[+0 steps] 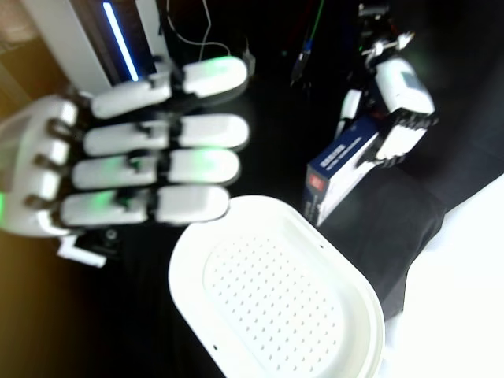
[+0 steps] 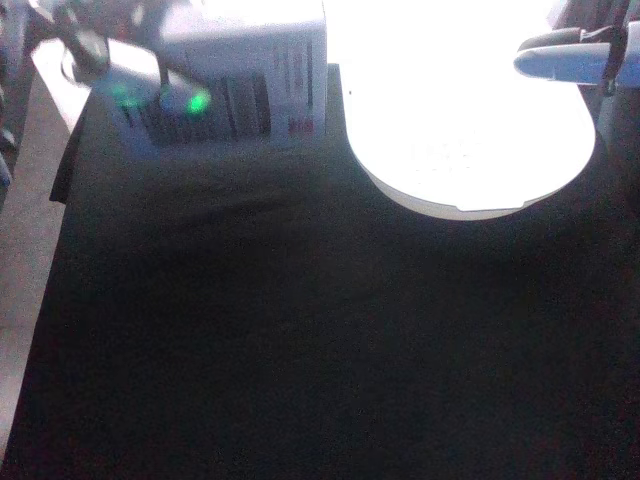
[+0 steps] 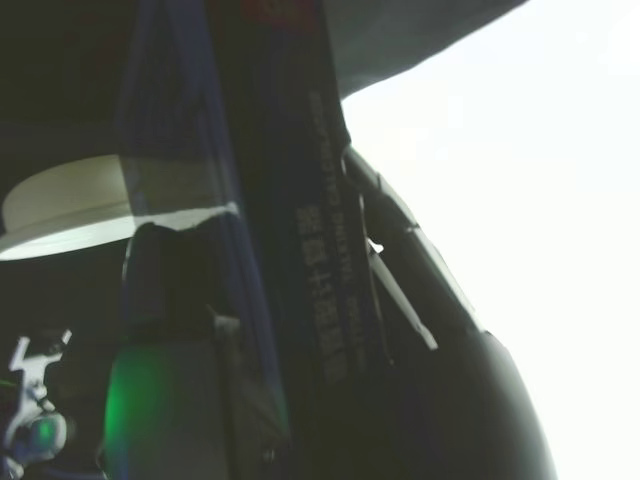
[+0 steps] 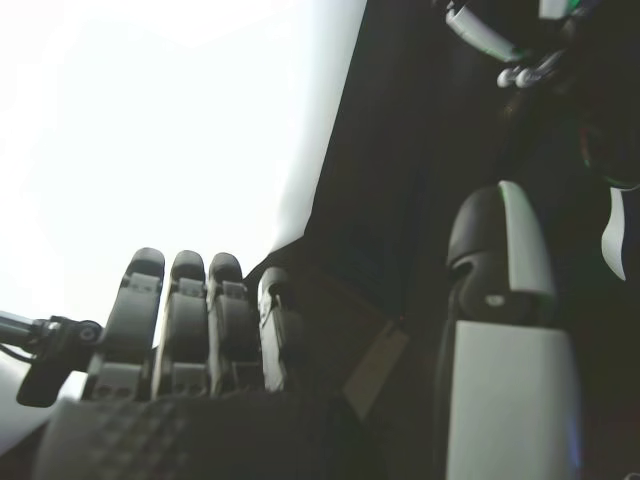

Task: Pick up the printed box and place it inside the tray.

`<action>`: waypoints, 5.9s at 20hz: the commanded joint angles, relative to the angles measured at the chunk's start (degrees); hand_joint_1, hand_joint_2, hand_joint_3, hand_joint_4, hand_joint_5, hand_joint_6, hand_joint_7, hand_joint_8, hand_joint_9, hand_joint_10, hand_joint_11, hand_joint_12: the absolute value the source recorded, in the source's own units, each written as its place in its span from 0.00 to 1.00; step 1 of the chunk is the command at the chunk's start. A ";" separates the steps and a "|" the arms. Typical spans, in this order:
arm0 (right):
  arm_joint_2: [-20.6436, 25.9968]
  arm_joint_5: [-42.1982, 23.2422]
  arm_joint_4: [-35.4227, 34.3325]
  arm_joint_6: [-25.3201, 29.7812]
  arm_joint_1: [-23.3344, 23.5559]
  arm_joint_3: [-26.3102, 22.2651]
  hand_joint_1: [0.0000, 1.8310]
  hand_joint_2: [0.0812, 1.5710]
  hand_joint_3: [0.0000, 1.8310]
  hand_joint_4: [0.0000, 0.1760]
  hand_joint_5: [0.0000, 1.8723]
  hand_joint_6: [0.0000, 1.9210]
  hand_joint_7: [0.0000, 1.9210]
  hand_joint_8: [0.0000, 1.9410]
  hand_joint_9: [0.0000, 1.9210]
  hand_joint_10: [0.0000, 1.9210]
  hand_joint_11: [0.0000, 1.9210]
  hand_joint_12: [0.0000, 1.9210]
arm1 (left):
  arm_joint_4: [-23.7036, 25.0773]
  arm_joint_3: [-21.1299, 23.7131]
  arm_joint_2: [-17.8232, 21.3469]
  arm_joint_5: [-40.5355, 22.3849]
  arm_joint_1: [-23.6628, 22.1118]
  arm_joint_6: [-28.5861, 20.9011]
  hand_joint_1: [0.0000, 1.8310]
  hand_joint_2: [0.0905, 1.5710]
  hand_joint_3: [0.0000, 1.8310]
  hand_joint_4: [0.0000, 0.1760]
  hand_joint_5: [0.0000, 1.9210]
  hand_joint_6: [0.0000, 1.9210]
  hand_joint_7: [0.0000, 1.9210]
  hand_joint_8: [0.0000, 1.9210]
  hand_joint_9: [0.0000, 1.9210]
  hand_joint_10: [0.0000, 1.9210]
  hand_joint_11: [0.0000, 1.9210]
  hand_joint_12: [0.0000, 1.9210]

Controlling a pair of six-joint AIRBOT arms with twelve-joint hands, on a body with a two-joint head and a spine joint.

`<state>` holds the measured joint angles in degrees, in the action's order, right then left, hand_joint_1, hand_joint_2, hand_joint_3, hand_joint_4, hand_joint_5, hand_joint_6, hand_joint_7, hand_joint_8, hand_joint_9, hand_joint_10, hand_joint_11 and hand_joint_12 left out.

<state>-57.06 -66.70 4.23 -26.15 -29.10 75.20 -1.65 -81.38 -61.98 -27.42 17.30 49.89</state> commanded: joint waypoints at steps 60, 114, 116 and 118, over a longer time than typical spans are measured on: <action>-10.82 -7.48 -5.39 1.21 4.03 4.03 0.64 0.68 0.00 0.00 0.55 0.47 0.66 0.32 0.67 0.49 0.55 0.73 | -2.26 11.94 -1.06 -39.01 4.15 -0.02 0.05 0.54 0.00 0.73 0.00 0.00 0.00 0.00 0.00 0.00 0.00 0.06; -3.19 22.63 -0.95 -33.59 13.73 -0.18 0.33 0.32 0.00 1.00 0.00 0.00 0.00 0.00 0.00 0.00 0.00 0.00 | -19.71 16.05 4.88 -61.12 27.01 -4.61 0.01 0.55 0.00 0.38 0.02 0.00 0.04 0.00 0.00 0.00 0.00 0.00; -2.19 22.23 0.82 -30.92 13.72 -0.53 0.34 0.32 0.00 1.00 0.00 0.00 0.00 0.00 0.00 0.00 0.00 0.00 | -19.83 16.05 4.87 -61.14 27.18 -4.65 0.00 0.56 0.00 0.26 0.03 0.01 0.05 0.00 0.00 0.00 0.00 0.00; -1.85 22.10 1.34 -29.91 13.63 -0.61 0.34 0.33 0.00 1.00 0.00 0.00 0.00 0.00 0.00 0.00 0.00 0.00 | -19.99 16.05 4.77 -61.22 27.23 -4.65 0.00 0.55 0.00 0.17 0.05 0.01 0.06 0.01 0.00 0.00 0.02 0.01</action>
<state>-59.24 -37.23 6.39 -56.34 -16.25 74.50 -22.24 -65.21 -57.06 -81.71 44.64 45.58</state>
